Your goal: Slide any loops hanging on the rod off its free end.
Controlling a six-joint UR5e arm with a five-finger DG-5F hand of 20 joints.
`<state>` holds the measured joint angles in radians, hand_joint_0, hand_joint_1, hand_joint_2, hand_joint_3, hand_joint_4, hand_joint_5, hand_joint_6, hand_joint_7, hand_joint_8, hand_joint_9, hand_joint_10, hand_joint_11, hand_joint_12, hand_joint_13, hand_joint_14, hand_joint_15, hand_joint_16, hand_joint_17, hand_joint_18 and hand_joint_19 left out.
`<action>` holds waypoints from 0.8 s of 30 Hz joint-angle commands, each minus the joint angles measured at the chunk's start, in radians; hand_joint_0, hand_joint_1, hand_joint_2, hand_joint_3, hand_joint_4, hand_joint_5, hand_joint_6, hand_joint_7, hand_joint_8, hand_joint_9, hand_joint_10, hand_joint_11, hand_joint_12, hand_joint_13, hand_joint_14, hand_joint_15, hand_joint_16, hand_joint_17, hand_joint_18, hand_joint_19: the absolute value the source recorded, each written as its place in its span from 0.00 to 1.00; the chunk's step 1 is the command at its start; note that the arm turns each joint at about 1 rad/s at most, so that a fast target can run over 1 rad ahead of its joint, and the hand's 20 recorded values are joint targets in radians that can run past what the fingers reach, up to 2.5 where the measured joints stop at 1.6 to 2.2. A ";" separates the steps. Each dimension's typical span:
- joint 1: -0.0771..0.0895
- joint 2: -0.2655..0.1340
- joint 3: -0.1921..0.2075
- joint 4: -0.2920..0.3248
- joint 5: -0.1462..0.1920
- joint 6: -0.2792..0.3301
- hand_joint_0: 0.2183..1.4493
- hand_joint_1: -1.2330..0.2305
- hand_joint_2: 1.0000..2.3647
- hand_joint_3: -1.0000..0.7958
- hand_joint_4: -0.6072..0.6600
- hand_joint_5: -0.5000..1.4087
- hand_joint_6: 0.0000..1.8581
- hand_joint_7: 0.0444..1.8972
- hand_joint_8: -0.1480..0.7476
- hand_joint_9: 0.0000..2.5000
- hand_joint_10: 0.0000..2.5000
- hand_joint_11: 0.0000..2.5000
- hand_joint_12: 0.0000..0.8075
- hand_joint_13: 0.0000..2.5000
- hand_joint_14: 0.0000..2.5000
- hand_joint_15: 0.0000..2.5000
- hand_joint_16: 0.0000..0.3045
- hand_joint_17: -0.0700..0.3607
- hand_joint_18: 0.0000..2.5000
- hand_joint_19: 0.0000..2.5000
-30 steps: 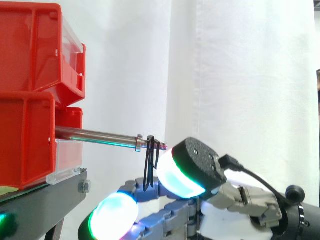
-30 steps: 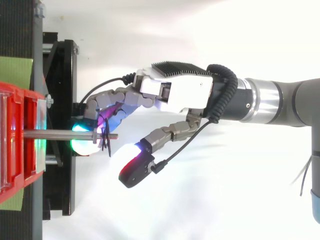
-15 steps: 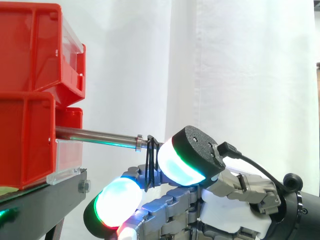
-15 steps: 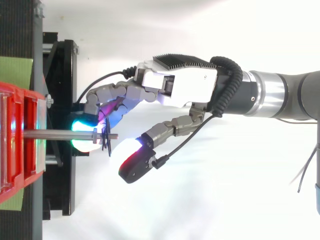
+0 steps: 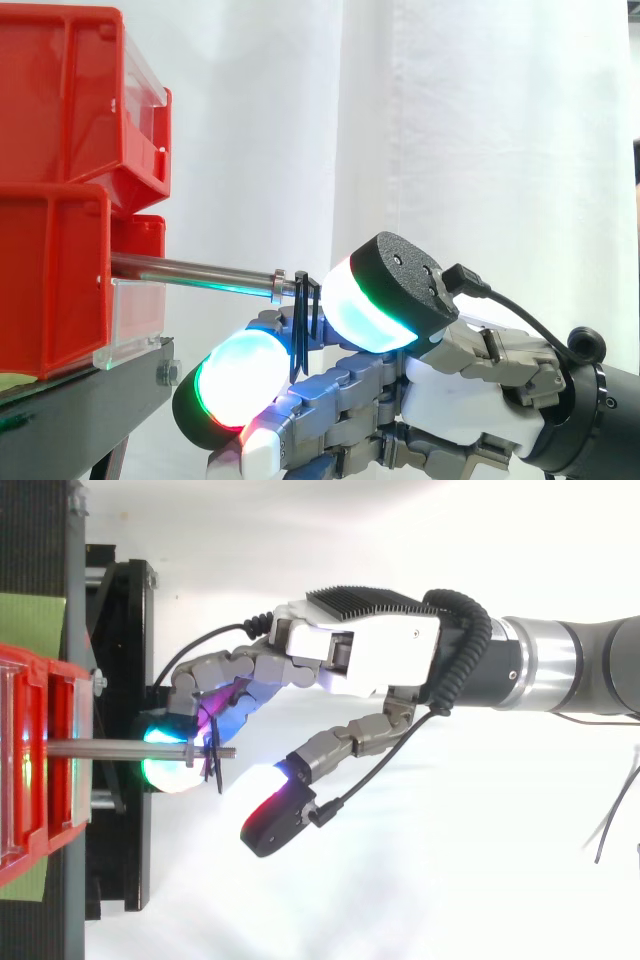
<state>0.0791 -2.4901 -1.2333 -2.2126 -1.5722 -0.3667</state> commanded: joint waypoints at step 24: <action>-0.013 0.000 0.000 0.011 -0.014 0.002 0.35 0.38 0.01 0.38 0.61 0.22 0.27 0.66 0.46 0.35 0.00 0.13 0.40 0.30 0.00 0.09 0.14 0.39 0.32 0.22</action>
<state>0.0676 -2.4897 -1.2333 -2.2020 -1.5782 -0.3651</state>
